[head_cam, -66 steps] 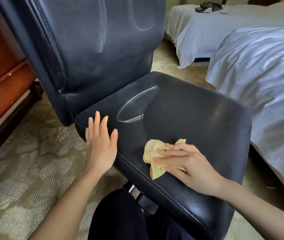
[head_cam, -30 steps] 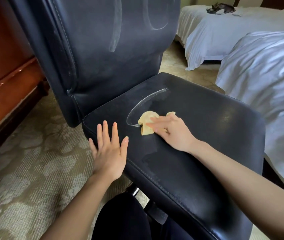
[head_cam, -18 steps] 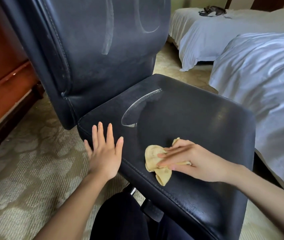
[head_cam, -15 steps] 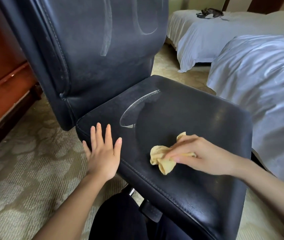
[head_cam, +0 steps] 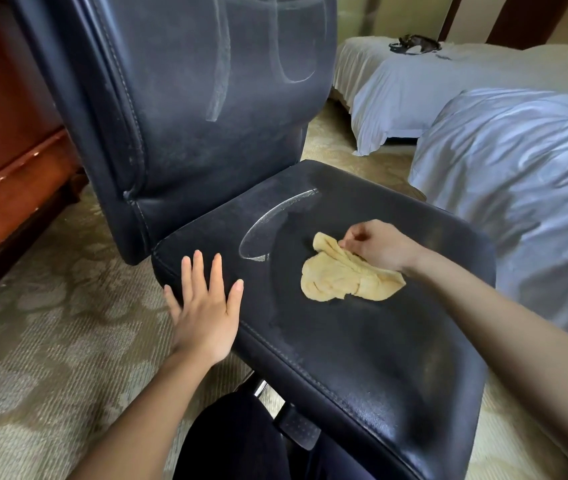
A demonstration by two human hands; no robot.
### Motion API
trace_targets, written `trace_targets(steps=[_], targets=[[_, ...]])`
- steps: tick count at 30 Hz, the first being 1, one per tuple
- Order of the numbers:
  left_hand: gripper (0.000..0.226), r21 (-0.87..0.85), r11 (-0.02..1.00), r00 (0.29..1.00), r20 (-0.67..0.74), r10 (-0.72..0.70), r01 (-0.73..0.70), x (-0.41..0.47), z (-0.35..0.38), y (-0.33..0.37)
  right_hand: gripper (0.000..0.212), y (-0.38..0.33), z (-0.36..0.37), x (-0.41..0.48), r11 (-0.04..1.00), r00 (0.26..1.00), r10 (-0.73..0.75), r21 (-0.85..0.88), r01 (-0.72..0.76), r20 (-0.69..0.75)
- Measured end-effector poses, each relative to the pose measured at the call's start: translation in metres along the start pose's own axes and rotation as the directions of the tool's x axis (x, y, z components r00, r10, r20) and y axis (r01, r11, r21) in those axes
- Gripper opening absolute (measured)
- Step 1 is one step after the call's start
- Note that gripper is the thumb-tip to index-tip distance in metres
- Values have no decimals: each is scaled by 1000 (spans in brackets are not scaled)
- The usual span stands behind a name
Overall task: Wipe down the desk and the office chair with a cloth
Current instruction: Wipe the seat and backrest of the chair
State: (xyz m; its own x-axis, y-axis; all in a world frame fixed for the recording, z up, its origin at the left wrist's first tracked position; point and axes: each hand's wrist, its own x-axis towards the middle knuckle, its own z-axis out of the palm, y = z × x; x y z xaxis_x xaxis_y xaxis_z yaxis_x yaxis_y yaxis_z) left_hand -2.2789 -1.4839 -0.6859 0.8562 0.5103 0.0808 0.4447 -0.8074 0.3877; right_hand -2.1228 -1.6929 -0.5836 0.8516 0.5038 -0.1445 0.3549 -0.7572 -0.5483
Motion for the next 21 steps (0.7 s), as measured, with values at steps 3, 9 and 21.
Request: trace_targets(steps=[3, 9, 21], targets=[[84, -3, 1000, 1000, -15, 6, -6, 1, 2, -1, 23, 3, 0, 0, 989, 951, -137, 9, 145, -278], [83, -17, 1000, 999, -43, 12, -13, 2, 5, -2, 23, -12, -12, -22, 890, 790, -352, 81, 449, -502], [77, -36, 999, 998, -56, 8, -10, 1, 5, 0, 16, -15, -3, -12, 931, 735, -365, -220, 291, -572]])
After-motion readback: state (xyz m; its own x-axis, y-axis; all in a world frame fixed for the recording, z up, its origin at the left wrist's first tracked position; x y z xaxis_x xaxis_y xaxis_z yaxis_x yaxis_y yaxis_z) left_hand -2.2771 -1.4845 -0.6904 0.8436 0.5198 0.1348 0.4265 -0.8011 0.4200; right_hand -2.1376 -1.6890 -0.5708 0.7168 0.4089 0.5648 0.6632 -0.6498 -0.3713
